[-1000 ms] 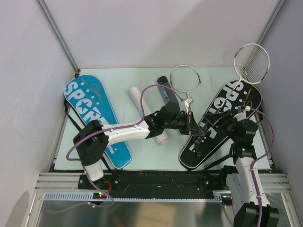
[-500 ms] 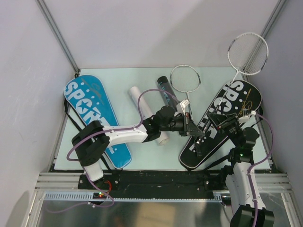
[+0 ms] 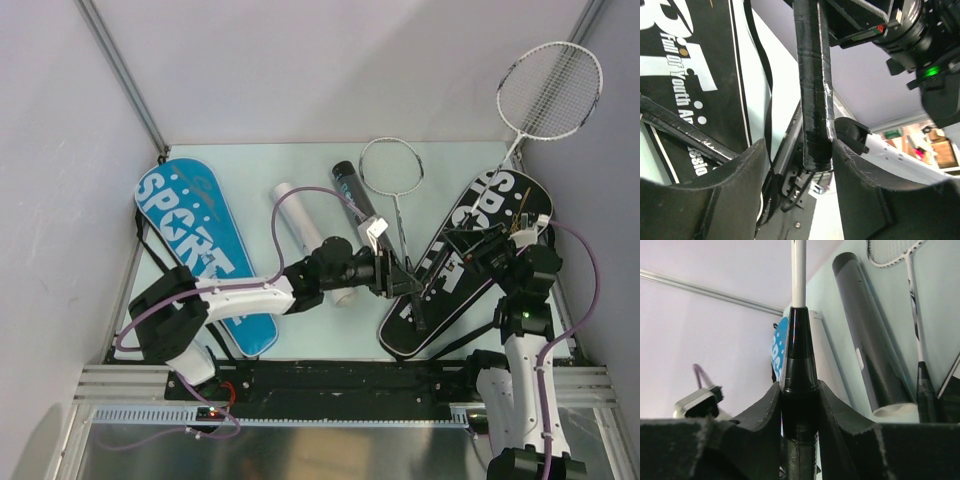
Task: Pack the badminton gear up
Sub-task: Pick up the racket from the center of the board, then open the racket bag at the center of the board.
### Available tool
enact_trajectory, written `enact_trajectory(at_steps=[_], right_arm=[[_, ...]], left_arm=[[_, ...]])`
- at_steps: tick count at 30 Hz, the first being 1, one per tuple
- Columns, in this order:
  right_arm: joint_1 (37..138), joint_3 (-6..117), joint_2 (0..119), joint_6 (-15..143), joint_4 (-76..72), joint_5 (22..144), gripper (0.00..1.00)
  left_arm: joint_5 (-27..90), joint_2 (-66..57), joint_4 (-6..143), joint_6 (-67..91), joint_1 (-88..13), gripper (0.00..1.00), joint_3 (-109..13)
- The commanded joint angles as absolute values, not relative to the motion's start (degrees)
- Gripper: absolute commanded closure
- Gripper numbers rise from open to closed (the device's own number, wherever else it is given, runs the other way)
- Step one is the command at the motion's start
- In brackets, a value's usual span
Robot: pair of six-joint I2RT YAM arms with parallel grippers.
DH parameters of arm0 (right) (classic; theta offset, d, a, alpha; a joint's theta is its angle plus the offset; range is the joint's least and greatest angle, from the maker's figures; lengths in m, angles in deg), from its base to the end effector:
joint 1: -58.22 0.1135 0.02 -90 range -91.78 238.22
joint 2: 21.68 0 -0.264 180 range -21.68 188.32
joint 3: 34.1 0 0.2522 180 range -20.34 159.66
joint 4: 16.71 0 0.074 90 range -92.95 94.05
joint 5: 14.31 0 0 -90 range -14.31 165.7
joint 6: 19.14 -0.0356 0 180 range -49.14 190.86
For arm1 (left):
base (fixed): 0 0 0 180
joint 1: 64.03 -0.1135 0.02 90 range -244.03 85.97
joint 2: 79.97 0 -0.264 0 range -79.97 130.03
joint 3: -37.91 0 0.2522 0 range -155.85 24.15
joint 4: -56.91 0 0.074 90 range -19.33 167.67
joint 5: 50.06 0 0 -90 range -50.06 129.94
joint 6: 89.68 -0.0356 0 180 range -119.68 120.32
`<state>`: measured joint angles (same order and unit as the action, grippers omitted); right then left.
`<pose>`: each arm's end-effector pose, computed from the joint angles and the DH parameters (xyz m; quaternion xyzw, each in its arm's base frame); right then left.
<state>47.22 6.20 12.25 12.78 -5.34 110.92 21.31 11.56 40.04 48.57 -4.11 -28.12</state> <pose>0.1554 -0.0093 0.2799 0.2300 0.6948 0.4617 0.5012 0.1712 -0.3183 0.2527 0.1810 0.7337 -0.5930 0.2779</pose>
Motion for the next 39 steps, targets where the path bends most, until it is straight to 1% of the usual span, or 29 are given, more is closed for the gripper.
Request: enact_trajectory(at_steps=[1,5,8,11,17,21,24,26,30,32,35,39], right_arm=[[47.0,15.2,12.3,14.5,1.7,111.0,1.00],[46.9,22.3,11.3,15.5,8.5,110.4,1.00],[46.9,28.7,11.2,18.8,16.4,107.4,1.00],[46.9,32.0,11.3,22.0,20.8,106.0,1.00],[46.9,32.6,11.8,27.4,21.9,105.2,1.00],[46.9,33.3,12.9,29.0,21.5,104.7,1.00],[46.9,34.9,14.4,30.4,21.6,106.6,1.00],[46.8,36.2,15.0,31.0,22.4,108.6,1.00],[46.9,38.9,15.4,29.9,22.8,113.4,1.00],[46.9,39.8,14.9,28.2,21.9,115.8,1.00],[47.0,40.8,13.4,24.5,20.2,117.9,1.00],[48.6,44.5,12.9,23.2,21.9,116.9,1.00]], left_arm=[[32.1,12.4,50.8,31.6,1.9,0.42,-27.3],[41.3,14.7,52.9,24.8,7.0,0.44,-28.9],[43.5,15.1,52.3,24.9,7.7,0.45,-28.4],[40.6,12.3,50.6,25.8,7.8,0.42,-27.0],[33.1,2.1,48.7,27.7,7.9,0.32,-24.9],[29.0,-2.7,48.3,27.3,7.9,0.31,-23.3],[29.5,-4.0,48.4,26.3,7.9,0.31,-21.4],[31.7,-2.9,48.4,24.9,7.9,0.32,-20.8],[37.9,3.9,48.6,20.0,9.1,0.33,-23.4],[41.6,8.9,48.9,17.4,9.5,0.34,-26.0],[43.5,15.5,49.6,15.4,10.0,0.35,-30.6],[44.9,21.8,51.0,13.4,11.3,0.36,-36.6]])
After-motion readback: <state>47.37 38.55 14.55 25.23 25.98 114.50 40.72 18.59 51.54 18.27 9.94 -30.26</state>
